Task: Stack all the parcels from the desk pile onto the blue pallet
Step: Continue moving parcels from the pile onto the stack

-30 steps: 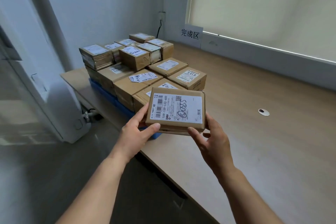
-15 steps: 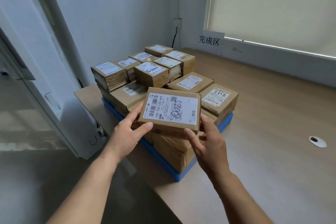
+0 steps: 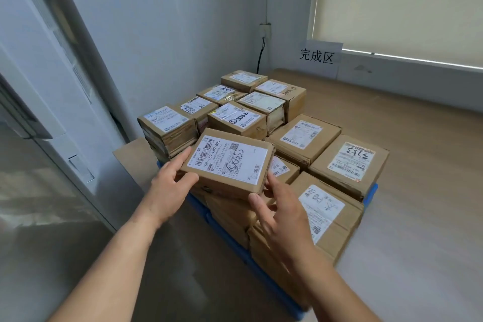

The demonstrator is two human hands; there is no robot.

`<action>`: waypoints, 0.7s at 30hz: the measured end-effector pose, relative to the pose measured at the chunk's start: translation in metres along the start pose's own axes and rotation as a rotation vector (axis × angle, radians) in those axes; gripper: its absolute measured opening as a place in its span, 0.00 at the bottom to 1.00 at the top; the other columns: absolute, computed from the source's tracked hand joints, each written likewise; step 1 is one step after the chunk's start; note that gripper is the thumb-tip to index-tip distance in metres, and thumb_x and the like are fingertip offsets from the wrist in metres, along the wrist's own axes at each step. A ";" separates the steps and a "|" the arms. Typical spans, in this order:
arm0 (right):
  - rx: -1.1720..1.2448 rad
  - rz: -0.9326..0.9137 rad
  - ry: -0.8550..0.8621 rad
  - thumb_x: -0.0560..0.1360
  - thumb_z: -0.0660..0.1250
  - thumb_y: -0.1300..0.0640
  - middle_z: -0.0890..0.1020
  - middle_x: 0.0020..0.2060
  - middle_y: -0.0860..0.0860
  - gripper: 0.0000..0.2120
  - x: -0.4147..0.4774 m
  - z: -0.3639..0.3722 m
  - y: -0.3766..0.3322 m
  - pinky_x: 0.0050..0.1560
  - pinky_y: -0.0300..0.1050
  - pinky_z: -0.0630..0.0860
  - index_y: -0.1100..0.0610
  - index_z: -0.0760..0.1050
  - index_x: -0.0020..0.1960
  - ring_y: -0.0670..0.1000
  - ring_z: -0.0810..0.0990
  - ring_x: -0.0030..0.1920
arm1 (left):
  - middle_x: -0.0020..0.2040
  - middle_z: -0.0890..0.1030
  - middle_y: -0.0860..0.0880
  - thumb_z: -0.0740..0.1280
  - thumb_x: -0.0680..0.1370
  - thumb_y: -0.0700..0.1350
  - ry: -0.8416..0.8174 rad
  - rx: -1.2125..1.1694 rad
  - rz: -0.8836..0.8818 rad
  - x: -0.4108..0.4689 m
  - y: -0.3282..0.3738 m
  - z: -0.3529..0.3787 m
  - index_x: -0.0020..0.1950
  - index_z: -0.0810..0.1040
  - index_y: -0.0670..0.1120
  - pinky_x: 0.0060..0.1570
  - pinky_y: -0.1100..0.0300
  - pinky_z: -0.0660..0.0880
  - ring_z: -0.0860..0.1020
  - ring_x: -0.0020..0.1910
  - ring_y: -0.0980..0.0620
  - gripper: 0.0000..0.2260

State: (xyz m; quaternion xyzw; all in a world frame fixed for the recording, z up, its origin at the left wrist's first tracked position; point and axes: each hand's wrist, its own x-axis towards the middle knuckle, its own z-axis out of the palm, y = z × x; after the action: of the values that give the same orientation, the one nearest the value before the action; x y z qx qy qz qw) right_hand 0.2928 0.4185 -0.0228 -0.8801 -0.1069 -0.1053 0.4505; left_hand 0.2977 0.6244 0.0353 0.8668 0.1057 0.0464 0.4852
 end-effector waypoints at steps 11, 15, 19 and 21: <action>-0.065 0.124 0.121 0.77 0.60 0.43 0.75 0.61 0.49 0.29 0.039 0.061 -0.036 0.60 0.51 0.73 0.52 0.60 0.74 0.48 0.74 0.59 | 0.74 0.63 0.52 0.57 0.80 0.50 -0.130 0.080 0.068 0.097 -0.014 -0.035 0.74 0.61 0.57 0.71 0.48 0.60 0.63 0.71 0.49 0.21; -0.083 0.183 0.135 0.78 0.60 0.44 0.75 0.63 0.50 0.28 0.050 0.087 -0.051 0.61 0.49 0.72 0.52 0.61 0.74 0.47 0.74 0.60 | 0.74 0.62 0.50 0.57 0.81 0.44 -0.198 0.225 0.151 0.123 -0.019 -0.050 0.75 0.61 0.51 0.69 0.54 0.59 0.60 0.72 0.50 0.21; -0.125 0.242 0.156 0.78 0.59 0.45 0.74 0.64 0.48 0.27 0.055 0.109 -0.059 0.61 0.47 0.73 0.52 0.60 0.74 0.46 0.73 0.62 | 0.74 0.62 0.53 0.58 0.81 0.44 -0.278 0.246 0.228 0.137 -0.033 -0.063 0.75 0.61 0.52 0.69 0.55 0.59 0.61 0.72 0.53 0.22; -0.127 0.266 0.193 0.78 0.59 0.43 0.74 0.64 0.48 0.27 0.057 0.117 -0.060 0.61 0.49 0.74 0.51 0.61 0.74 0.46 0.73 0.61 | 0.72 0.65 0.55 0.59 0.80 0.44 -0.246 0.169 0.299 0.141 -0.042 -0.070 0.73 0.65 0.53 0.68 0.55 0.61 0.64 0.71 0.54 0.21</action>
State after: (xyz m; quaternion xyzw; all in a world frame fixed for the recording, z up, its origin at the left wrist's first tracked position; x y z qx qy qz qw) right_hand 0.3411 0.5537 -0.0274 -0.8990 0.0611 -0.1351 0.4121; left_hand 0.4168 0.7363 0.0336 0.9095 -0.0808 0.0028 0.4077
